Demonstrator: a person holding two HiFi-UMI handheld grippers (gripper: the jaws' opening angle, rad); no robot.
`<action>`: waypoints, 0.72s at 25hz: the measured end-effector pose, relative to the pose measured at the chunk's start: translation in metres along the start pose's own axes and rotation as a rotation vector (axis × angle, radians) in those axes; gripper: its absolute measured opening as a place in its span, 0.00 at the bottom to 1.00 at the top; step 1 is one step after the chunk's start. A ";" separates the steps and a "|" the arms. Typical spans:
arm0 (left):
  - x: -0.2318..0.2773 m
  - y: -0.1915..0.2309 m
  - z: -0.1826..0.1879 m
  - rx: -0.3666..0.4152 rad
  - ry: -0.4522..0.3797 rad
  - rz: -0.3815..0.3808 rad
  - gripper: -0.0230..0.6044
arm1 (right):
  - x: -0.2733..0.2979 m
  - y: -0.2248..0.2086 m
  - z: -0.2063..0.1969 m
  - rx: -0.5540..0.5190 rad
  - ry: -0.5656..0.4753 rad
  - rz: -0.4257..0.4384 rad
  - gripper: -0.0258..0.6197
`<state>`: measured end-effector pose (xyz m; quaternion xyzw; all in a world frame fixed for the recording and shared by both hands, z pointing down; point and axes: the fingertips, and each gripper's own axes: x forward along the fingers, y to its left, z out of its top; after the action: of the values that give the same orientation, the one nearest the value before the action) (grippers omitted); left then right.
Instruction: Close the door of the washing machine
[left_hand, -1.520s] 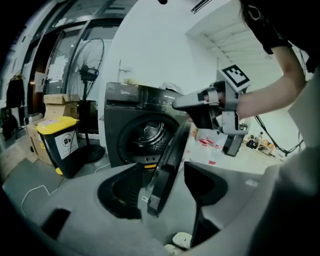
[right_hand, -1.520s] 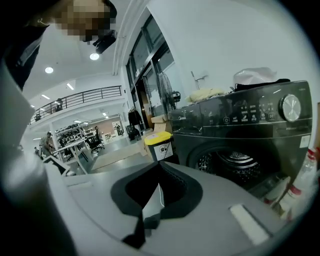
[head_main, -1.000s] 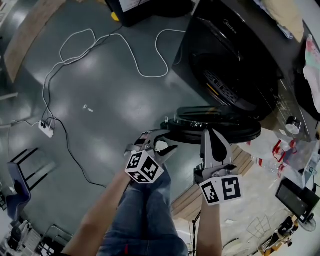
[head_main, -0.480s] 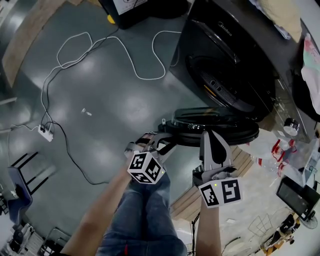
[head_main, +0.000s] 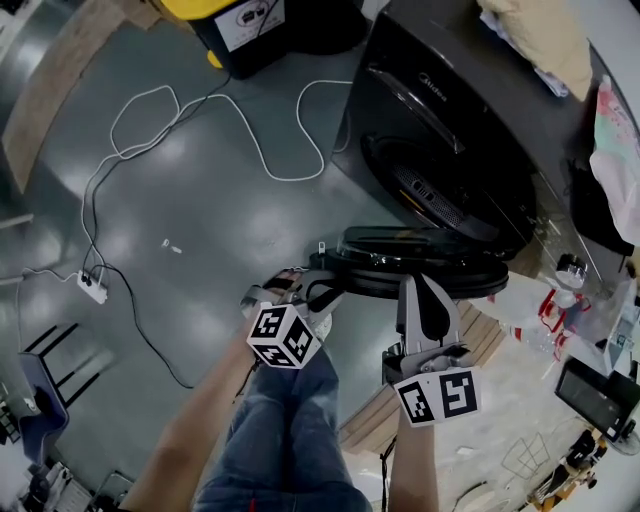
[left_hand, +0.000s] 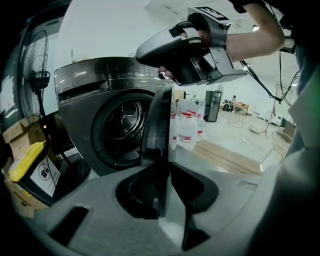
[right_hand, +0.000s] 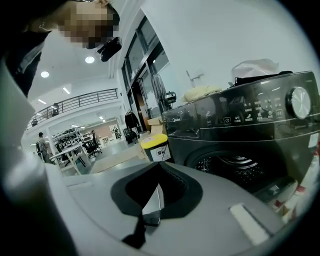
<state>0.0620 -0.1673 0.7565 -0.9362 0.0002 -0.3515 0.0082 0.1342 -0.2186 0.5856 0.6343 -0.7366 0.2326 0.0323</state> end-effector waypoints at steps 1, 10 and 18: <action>0.001 0.006 0.001 0.005 0.003 -0.005 0.17 | 0.002 -0.003 0.002 0.001 -0.003 -0.004 0.06; 0.015 0.075 0.011 0.052 0.030 -0.014 0.20 | 0.025 -0.030 0.024 0.010 -0.025 -0.035 0.06; 0.037 0.141 0.029 0.085 0.035 0.013 0.23 | 0.036 -0.050 0.034 0.017 -0.044 -0.056 0.06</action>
<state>0.1100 -0.3083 0.7568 -0.9286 -0.0086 -0.3675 0.0502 0.1835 -0.2689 0.5829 0.6598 -0.7171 0.2238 0.0172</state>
